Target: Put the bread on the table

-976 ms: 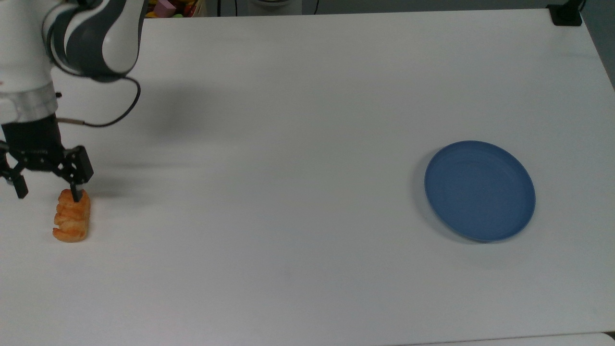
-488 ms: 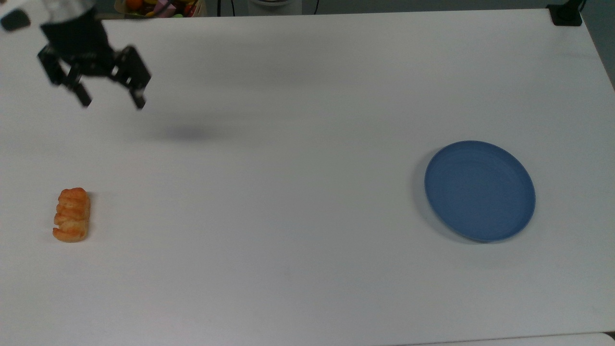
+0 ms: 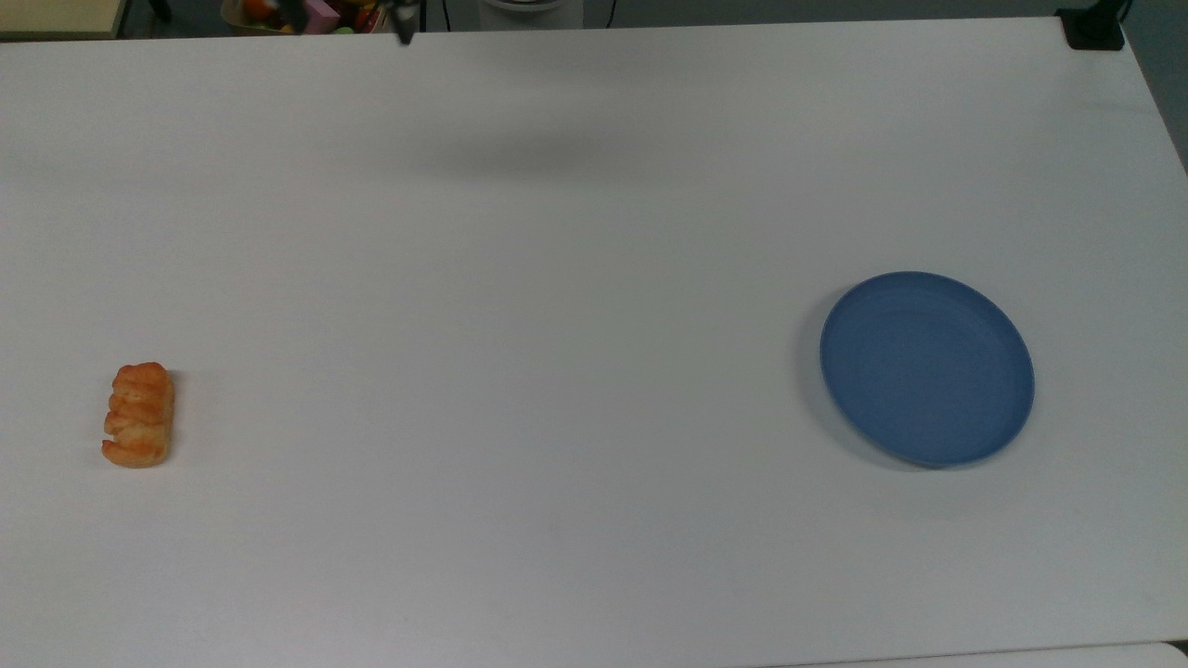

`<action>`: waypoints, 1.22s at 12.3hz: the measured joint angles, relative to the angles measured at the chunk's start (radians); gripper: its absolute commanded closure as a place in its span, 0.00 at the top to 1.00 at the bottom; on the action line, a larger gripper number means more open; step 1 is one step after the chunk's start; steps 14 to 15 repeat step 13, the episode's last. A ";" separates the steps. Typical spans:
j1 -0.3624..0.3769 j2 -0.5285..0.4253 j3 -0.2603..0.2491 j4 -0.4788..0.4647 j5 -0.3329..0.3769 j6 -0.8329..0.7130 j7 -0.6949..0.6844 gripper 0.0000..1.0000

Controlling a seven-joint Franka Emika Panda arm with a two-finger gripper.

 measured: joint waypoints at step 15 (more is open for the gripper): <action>0.261 -0.112 -0.043 -0.161 -0.008 0.122 -0.101 1.00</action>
